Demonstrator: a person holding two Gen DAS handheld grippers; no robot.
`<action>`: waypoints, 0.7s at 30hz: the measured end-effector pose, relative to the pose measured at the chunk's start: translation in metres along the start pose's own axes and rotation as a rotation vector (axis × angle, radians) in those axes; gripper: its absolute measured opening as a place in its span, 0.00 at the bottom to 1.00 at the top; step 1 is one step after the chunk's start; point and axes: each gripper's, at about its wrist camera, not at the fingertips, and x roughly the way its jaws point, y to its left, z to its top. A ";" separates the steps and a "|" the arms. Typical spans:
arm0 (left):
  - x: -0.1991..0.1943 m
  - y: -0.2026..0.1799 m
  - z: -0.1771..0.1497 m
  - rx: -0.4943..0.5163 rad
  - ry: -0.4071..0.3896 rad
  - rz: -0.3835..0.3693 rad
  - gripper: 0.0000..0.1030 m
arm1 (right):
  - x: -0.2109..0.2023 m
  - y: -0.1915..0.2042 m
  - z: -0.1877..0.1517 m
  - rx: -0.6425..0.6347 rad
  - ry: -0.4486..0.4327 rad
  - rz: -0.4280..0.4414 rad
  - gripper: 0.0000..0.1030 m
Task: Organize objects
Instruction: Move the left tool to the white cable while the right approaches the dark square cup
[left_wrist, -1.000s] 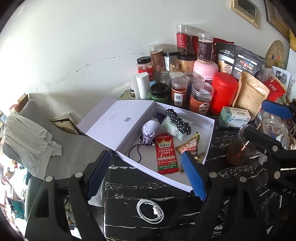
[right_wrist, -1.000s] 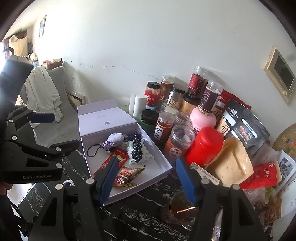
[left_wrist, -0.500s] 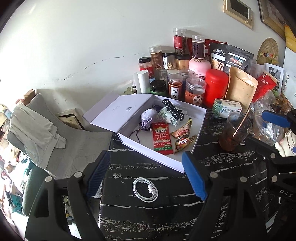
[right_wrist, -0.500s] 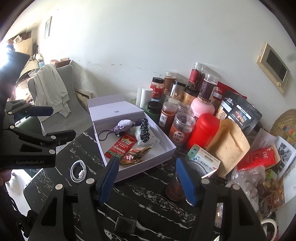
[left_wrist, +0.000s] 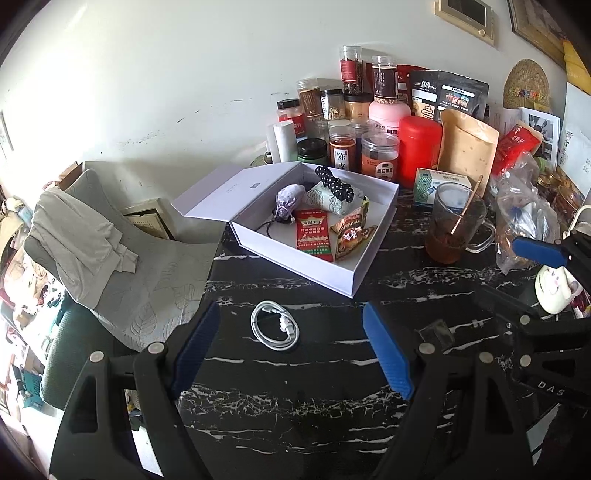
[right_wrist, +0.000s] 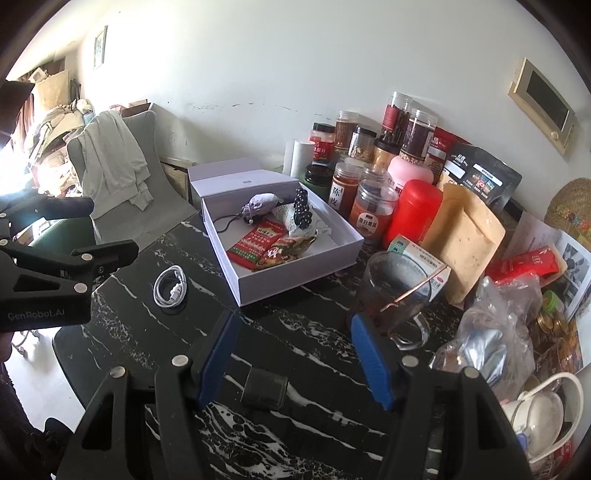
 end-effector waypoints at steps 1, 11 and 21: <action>-0.001 -0.002 -0.006 -0.006 0.000 0.005 0.77 | 0.000 0.001 -0.006 0.001 0.007 0.003 0.63; 0.006 -0.014 -0.059 -0.041 0.058 -0.011 0.77 | 0.007 0.014 -0.052 -0.001 0.064 0.044 0.63; 0.027 -0.013 -0.094 -0.074 0.121 0.008 0.77 | 0.021 0.024 -0.081 0.007 0.103 0.093 0.64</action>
